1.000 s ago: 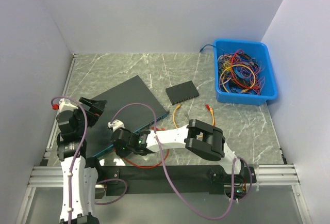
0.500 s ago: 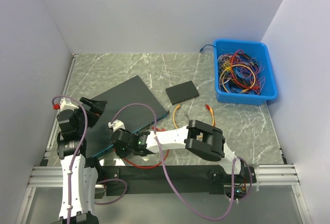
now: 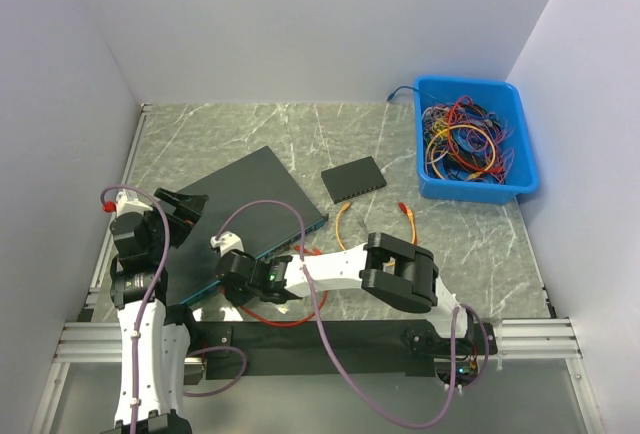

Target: Insert the plug into the switch port

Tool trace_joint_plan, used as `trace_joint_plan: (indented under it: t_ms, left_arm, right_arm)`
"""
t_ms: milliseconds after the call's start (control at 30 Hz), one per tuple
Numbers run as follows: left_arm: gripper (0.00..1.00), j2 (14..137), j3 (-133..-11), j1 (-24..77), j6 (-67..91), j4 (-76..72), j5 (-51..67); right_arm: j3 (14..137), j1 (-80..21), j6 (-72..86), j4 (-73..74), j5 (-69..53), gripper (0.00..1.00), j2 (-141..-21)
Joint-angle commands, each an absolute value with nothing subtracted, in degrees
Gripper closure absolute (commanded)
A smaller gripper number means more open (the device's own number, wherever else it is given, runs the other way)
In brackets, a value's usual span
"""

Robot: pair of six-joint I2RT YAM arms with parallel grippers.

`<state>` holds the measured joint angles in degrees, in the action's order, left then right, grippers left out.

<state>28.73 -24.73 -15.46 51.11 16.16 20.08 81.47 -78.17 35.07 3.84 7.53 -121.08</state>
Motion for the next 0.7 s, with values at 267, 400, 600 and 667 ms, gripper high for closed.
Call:
trace_joint_plan:
  t_ms: [267,400,600,667]
  left_arm:
    - [0.01,28.7,-25.7,-15.7,50.3,14.2,20.4]
    - [0.01,28.6,-25.5,-15.8,50.4,14.1,20.4]
    - [0.01,28.6,-25.5,-15.7,50.4,14.1,20.4]
    - [0.01,28.5,-25.6,-15.7,50.3,14.3,20.5]
  right_arm:
    - [80.9,-77.6,35.3,0.8,14.2,1.0,-116.3]
    - [80.9,-77.8,35.6,0.6,14.6,1.0,-116.2]
    - [82.9,-78.1,36.6,2.4,16.0,1.0,-118.1]
    - [83.8,-78.1,37.3,3.5,16.3,1.0,-119.6]
